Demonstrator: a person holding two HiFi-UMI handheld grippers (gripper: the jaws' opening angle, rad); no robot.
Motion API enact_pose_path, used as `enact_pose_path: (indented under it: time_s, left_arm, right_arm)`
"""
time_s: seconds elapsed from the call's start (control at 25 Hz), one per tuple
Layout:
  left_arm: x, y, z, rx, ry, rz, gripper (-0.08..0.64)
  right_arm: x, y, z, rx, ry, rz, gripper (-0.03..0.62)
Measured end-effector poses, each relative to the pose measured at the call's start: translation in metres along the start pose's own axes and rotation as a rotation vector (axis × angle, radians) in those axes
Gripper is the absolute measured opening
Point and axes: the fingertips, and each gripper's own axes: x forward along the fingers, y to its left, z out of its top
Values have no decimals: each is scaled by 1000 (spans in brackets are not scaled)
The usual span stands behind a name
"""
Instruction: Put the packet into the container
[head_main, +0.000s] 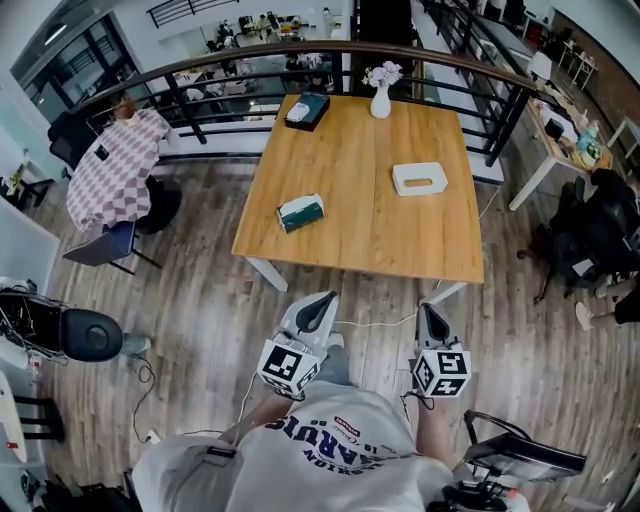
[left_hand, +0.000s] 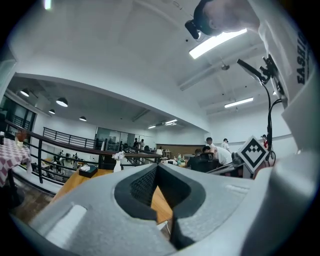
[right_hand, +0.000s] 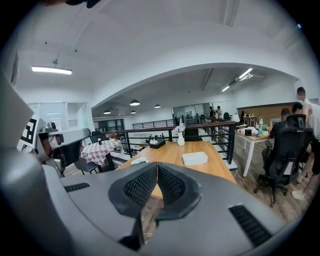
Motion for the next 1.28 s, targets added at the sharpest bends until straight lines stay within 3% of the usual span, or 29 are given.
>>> enact_pose_path:
  time_s: [0.36,0.68,1.04,1.28]
  left_arm:
    - [46,80,14,-28,-25,-28,3]
    - [77,141,21,-45,-36,-67,3]
    - [102,166,15,-53,-32,-114,3]
    - [106,179,12,-66,-25,-98,3]
  right_arm:
    - [78,28,55,-32,-11,14,9]
    - [126,43,82,-35,-3,-25,9]
    - [148,40,85,-20,23,-70,9]
    - [171,47,89,-25,25,-39,9]
